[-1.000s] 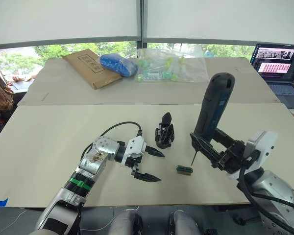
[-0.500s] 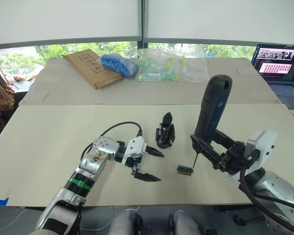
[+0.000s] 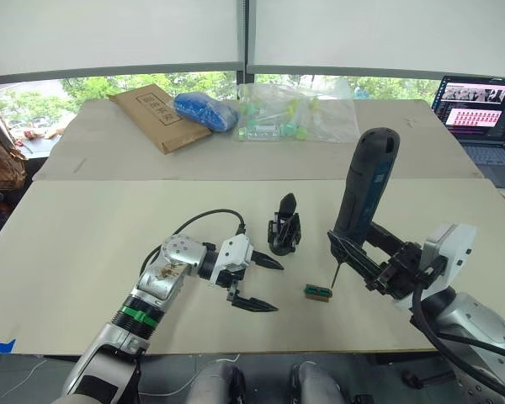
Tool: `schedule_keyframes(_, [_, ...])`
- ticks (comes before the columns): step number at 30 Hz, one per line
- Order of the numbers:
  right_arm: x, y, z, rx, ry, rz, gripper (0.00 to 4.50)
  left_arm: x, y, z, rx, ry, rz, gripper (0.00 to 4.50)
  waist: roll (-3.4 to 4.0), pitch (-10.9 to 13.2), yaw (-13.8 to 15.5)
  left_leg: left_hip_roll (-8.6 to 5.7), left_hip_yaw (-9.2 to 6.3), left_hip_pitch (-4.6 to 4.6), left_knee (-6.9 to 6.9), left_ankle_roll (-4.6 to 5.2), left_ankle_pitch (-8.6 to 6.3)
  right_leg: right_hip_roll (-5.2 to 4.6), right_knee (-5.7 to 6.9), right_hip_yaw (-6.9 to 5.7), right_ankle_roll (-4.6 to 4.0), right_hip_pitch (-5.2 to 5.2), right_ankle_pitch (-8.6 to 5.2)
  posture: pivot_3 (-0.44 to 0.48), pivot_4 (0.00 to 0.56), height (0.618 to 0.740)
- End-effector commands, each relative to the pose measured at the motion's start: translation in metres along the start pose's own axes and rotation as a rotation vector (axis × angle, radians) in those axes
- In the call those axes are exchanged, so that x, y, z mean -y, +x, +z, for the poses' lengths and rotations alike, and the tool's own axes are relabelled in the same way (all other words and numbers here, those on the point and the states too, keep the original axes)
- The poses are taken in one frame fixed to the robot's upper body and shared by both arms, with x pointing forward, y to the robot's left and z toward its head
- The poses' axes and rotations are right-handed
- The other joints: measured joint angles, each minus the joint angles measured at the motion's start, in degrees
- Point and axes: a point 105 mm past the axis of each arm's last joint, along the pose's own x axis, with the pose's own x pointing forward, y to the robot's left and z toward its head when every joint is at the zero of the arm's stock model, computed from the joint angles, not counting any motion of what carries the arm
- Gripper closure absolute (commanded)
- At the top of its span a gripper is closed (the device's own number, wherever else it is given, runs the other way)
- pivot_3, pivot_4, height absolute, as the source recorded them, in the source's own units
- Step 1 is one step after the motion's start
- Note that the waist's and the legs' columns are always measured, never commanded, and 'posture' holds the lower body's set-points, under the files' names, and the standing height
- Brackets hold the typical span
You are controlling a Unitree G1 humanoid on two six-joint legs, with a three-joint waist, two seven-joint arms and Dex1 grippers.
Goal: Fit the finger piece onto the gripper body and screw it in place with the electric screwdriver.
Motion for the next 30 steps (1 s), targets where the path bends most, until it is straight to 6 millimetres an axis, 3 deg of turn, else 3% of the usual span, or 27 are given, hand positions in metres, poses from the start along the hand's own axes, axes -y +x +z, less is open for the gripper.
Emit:
schedule_keyframes(1, [-0.0055, 0.0025, 0.0174, 0.07, -0.033, 0.03, 2.6, -0.0036, 0.0007, 0.0093, 0.01, 0.048, 0.002, 0.0, 0.0, 0.0, 0.0, 0.0, 0.0, 0.0, 0.0, 0.0, 0.0, 0.0, 0.0, 0.0, 0.0, 0.0, 0.0, 0.0, 0.15, 0.732])
schedule_keyframes(30, [-0.0026, 0.0059, 0.0109, 0.04, -0.036, 0.02, 2.6, -0.006, 0.0035, 0.0112, 0.019, 0.047, 0.011, 0.0, 0.0, 0.0, 0.12, 0.0, 0.0, 0.0, 0.01, 0.01, 0.0, 0.0, 0.0, -0.01, 0.0, 0.01, 0.0, 0.0, 0.15, 0.732])
